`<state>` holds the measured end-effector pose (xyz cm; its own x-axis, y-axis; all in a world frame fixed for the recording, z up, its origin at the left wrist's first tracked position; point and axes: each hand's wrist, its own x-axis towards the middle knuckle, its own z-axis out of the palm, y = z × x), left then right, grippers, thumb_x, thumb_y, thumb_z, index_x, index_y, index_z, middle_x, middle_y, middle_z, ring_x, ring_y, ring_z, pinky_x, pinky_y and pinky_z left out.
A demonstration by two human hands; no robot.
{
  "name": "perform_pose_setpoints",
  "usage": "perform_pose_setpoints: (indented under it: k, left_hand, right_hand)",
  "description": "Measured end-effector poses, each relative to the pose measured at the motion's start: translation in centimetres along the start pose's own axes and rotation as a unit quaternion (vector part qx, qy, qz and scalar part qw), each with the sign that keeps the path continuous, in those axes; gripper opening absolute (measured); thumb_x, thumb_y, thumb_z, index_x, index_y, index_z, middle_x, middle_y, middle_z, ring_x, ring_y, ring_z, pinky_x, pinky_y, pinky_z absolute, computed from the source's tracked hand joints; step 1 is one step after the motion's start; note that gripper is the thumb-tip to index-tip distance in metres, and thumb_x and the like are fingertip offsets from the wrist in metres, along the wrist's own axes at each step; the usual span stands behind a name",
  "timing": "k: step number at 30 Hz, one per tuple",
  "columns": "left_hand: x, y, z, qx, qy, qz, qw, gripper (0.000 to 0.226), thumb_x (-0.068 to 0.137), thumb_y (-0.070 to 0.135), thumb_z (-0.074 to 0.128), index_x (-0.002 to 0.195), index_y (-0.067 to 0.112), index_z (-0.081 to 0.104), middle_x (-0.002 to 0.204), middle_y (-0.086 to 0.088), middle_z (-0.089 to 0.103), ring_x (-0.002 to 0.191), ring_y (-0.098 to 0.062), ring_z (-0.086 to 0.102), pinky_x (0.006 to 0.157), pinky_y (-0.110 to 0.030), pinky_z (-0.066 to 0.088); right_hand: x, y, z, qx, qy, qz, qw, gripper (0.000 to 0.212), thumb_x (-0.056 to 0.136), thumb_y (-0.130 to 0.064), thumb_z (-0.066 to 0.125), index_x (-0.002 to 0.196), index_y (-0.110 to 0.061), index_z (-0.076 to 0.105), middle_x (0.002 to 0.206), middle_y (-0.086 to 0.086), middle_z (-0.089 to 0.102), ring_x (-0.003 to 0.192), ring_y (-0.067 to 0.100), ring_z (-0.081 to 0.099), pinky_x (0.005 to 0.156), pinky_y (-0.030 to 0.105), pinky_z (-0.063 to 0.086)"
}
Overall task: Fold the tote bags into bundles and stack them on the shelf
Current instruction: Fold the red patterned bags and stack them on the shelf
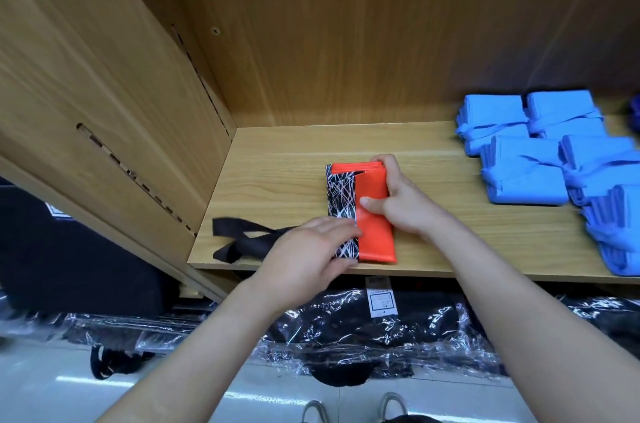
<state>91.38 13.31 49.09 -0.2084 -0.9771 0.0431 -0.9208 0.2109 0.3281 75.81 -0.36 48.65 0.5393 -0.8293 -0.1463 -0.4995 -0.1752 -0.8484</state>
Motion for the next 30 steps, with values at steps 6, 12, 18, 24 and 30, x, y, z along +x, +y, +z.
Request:
perform_pose_setpoints:
  k: [6, 12, 18, 24, 30]
  left_hand:
    - [1.7, 0.2, -1.8, -0.041, 0.013, -0.055, 0.998, 0.032, 0.096, 0.047, 0.049, 0.124, 0.032, 0.053, 0.097, 0.003, 0.069, 0.085, -0.019, 0.061, 0.072, -0.03, 0.043]
    - [2.6, 0.8, -1.8, -0.036, 0.033, -0.03, 0.998, 0.033, 0.082, 0.034, 0.073, 0.109, 0.03, 0.055, 0.101, 0.011, 0.066, 0.09, -0.014, 0.061, 0.077, -0.032, 0.046]
    - [2.2, 0.3, -1.3, -0.153, 0.125, -0.084, 0.977, 0.038, 0.075, 0.046, 0.077, 0.095, 0.034, 0.047, 0.077, 0.013, 0.059, 0.068, -0.009, 0.051, 0.063, -0.029, 0.043]
    - [2.0, 1.1, -1.6, -0.104, 0.114, -0.12, 0.981, 0.088, 0.078, 0.062, 0.059, 0.149, 0.034, 0.016, 0.125, 0.001, 0.034, 0.104, -0.016, 0.05, 0.083, -0.034, 0.048]
    - [2.8, 1.2, -1.9, -0.098, 0.097, -0.159, 0.978, 0.052, 0.086, 0.043, 0.065, 0.126, 0.016, 0.043, 0.117, 0.001, 0.042, 0.102, -0.025, 0.054, 0.083, -0.042, 0.047]
  right_hand:
    - [-0.7, -0.1, -0.3, 0.164, 0.004, -0.012, 0.986, 0.022, 0.098, -0.029, 0.054, 0.119, -0.027, 0.047, 0.101, -0.002, 0.062, 0.085, 0.006, 0.056, 0.079, 0.022, 0.046]
    - [-1.1, -0.1, 0.5, 0.195, 0.12, -0.054, 0.972, 0.022, 0.091, -0.019, 0.066, 0.076, -0.019, 0.05, 0.068, 0.002, 0.053, 0.062, 0.01, 0.044, 0.058, 0.027, 0.035]
    - [-1.6, -0.3, 0.4, 0.128, 0.092, -0.099, 0.983, 0.027, 0.088, -0.019, 0.069, 0.073, -0.017, 0.047, 0.066, 0.0, 0.048, 0.066, 0.014, 0.043, 0.062, 0.03, 0.034]
    - [-1.8, -0.9, -0.6, 0.072, -0.001, -0.11, 0.991, 0.025, 0.091, -0.016, 0.065, 0.074, -0.021, 0.048, 0.069, -0.008, 0.051, 0.069, 0.012, 0.045, 0.067, 0.032, 0.037]
    - [-3.9, -3.5, 0.4, 0.156, -0.015, -0.059, 0.986, 0.043, 0.091, -0.057, 0.038, 0.085, -0.016, 0.049, 0.077, -0.009, 0.049, 0.07, 0.004, 0.044, 0.068, 0.024, 0.036]
